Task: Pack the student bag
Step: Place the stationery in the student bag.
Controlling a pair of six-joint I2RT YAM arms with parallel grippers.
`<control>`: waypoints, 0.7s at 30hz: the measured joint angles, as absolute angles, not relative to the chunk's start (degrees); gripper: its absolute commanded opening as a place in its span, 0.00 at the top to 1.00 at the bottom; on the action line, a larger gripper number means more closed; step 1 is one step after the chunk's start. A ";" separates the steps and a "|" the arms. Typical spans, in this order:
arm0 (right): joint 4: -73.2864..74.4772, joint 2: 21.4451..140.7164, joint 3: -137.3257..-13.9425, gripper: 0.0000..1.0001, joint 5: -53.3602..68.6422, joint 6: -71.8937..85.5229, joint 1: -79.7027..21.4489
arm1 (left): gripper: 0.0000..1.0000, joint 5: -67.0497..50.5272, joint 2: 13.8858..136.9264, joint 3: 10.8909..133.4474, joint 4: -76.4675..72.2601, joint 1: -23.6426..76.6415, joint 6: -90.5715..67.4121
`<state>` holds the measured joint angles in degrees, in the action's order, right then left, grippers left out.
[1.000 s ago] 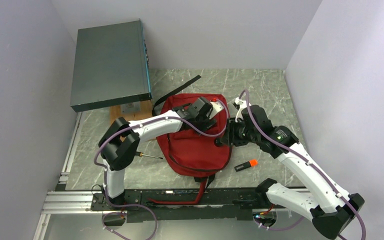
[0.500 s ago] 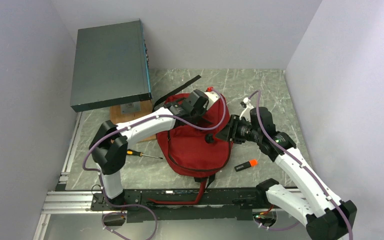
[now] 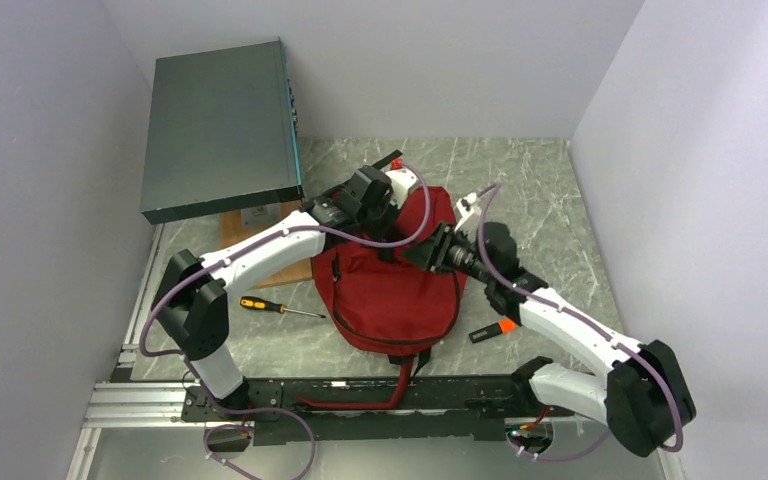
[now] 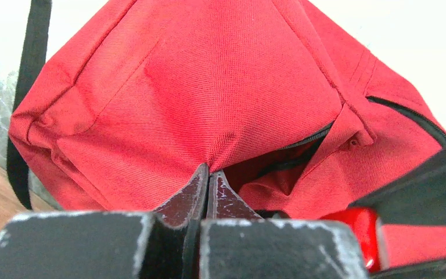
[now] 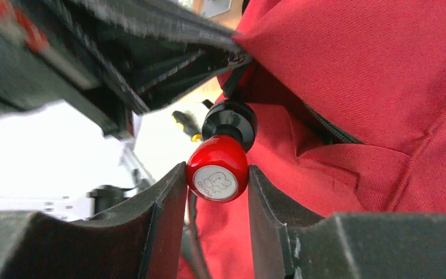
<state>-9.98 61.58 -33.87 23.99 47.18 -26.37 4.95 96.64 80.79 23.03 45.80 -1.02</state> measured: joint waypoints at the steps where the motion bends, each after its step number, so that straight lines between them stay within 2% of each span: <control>1: -13.10 61.91 -32.32 1.00 20.93 45.63 -28.97 | 1.00 3.70 96.55 80.79 23.05 45.15 -1.67; 5: -25.06 63.77 -25.47 1.00 10.81 39.31 -35.92 | 1.00 0.23 96.42 80.79 23.07 43.22 -3.79; 12: -37.15 71.57 -24.08 1.00 -2.72 30.70 -37.67 | 1.00 -2.98 96.16 80.79 23.24 42.65 -5.56; 16: -40.84 72.64 -24.49 1.00 -6.94 27.66 -37.76 | 1.00 -3.86 96.09 80.79 23.20 42.65 -6.20; 21: -48.14 81.19 -26.57 1.00 -7.88 26.68 -38.74 | 1.00 -3.95 96.03 80.79 23.11 42.33 -6.85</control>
<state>-48.14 81.19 -26.57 -7.88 26.68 -38.74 -3.95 96.03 80.79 23.11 42.33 -6.85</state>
